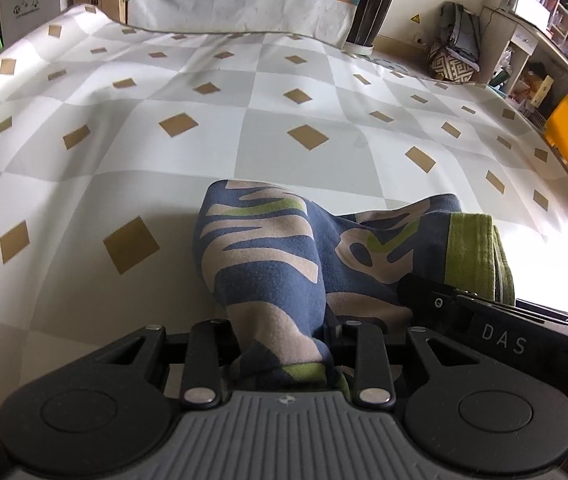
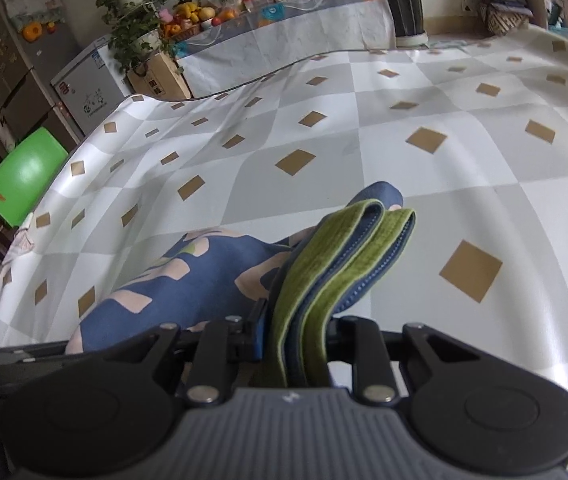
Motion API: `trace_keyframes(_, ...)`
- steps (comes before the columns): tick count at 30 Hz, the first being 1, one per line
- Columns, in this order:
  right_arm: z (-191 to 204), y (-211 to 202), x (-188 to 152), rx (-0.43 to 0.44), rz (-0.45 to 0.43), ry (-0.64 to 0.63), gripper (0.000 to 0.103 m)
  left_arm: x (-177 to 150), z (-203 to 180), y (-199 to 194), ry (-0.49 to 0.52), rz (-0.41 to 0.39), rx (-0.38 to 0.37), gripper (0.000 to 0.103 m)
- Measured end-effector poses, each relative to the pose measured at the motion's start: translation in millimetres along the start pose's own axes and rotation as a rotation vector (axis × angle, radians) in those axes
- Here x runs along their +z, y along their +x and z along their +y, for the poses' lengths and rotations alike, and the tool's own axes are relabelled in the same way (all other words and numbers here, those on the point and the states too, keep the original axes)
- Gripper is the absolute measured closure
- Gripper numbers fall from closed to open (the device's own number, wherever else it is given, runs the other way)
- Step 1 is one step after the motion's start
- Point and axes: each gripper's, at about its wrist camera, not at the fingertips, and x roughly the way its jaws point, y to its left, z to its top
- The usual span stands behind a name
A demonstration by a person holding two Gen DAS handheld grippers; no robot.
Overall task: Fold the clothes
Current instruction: 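Hold the lifted folded pants up with both closed tools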
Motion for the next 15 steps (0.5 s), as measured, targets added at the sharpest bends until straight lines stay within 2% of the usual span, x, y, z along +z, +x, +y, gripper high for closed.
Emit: trace_keyframes(15,10,-39,1,0.003,-0.090,-0.035,0.083,-1,-11,-39,0.027,-0.083,0.005,0.075)
